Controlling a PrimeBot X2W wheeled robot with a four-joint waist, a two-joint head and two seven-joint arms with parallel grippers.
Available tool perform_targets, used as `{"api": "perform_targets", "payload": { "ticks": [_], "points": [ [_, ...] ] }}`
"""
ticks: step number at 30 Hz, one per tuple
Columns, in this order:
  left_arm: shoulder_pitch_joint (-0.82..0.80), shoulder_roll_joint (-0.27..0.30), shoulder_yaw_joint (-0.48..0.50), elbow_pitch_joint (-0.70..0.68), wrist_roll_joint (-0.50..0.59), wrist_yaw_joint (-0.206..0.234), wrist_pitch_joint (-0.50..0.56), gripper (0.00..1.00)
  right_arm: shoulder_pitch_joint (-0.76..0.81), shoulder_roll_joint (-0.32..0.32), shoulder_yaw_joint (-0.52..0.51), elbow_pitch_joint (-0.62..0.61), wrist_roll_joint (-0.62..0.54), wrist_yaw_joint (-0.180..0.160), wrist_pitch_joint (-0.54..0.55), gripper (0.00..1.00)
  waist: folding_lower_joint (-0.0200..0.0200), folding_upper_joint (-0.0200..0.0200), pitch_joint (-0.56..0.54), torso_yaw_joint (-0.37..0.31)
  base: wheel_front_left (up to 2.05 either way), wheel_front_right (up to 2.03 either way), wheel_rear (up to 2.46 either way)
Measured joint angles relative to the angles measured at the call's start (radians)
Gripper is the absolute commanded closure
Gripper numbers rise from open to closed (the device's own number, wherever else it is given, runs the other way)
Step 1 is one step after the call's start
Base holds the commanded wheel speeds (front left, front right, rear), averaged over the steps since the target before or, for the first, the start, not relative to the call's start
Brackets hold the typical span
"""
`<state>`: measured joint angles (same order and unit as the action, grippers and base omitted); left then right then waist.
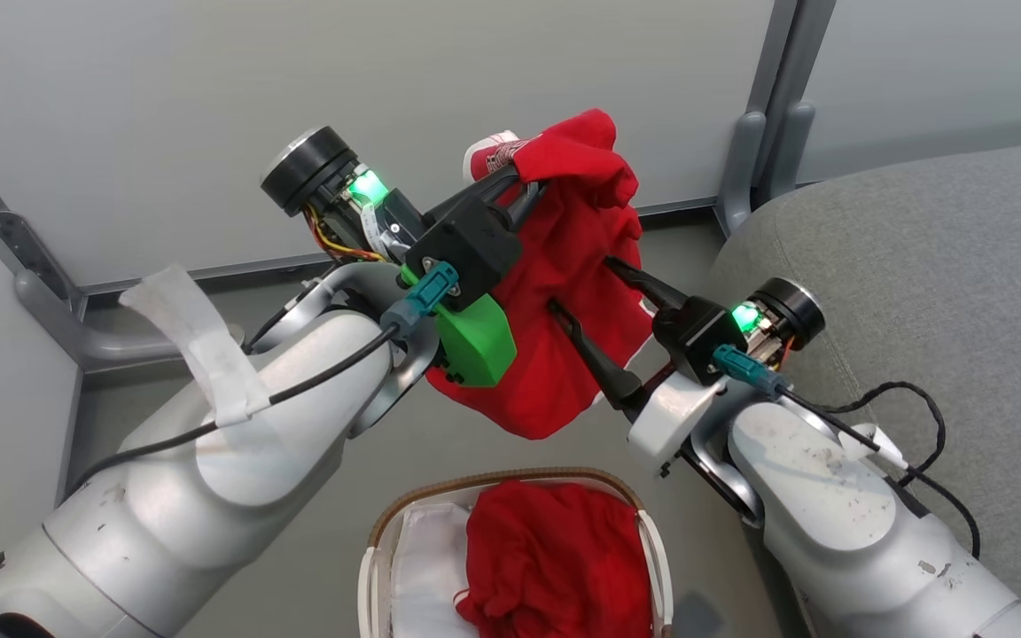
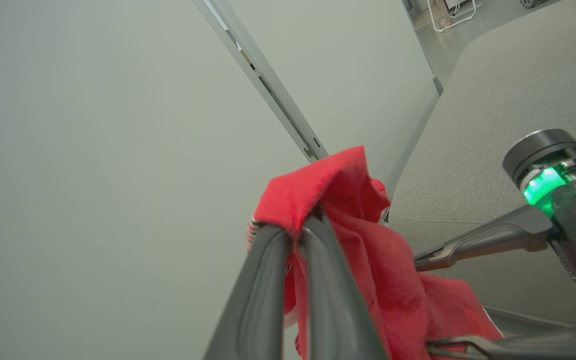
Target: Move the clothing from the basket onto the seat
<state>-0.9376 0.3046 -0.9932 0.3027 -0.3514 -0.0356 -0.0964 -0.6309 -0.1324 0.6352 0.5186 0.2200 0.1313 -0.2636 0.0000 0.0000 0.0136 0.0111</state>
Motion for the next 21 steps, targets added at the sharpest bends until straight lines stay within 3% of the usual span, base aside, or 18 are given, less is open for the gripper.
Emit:
{"api": "perform_targets", "payload": {
  "ticks": [14,15,16,17,18,21],
  "points": [
    [0.0,-0.013,-0.021,-0.027,-0.011,-0.009,-0.003,1.0,-0.099,0.027,0.077,0.034,0.005,0.0,0.0,0.0,0.0,0.0,0.015,0.013,0.0,0.0,0.0],
    [0.0,-0.013,-0.021,-0.028,-0.015,-0.01,-0.003,1.0,-0.106,0.031,0.08,0.039,0.012,0.0,0.0,0.24,0.0,0.0,0.016,0.014,0.0,0.0,0.0],
    [0.0,-0.014,-0.021,-0.028,-0.016,-0.01,-0.004,1.0,-0.114,0.035,0.083,0.046,0.017,0.0,0.0,0.62,0.0,0.0,0.017,0.015,0.0,0.0,0.0],
    [0.0,-0.014,-0.021,-0.028,-0.018,-0.011,-0.006,1.0,-0.122,0.039,0.089,0.051,0.021,0.0,0.0,0.76,0.0,0.0,0.017,0.016,0.0,0.0,0.0],
    [0.0,-0.014,-0.021,-0.027,-0.019,-0.012,-0.006,1.0,-0.127,0.041,0.092,0.055,0.021,0.0,0.0,1.0,0.0,0.0,0.018,0.018,0.0,0.0,0.0],
    [0.0,-0.012,-0.016,-0.023,-0.027,-0.009,-0.008,1.0,-0.134,0.048,0.097,0.056,0.027,0.0,0.0,1.0,0.0,0.0,0.02,0.021,0.0,0.0,0.0]
  ]
}}
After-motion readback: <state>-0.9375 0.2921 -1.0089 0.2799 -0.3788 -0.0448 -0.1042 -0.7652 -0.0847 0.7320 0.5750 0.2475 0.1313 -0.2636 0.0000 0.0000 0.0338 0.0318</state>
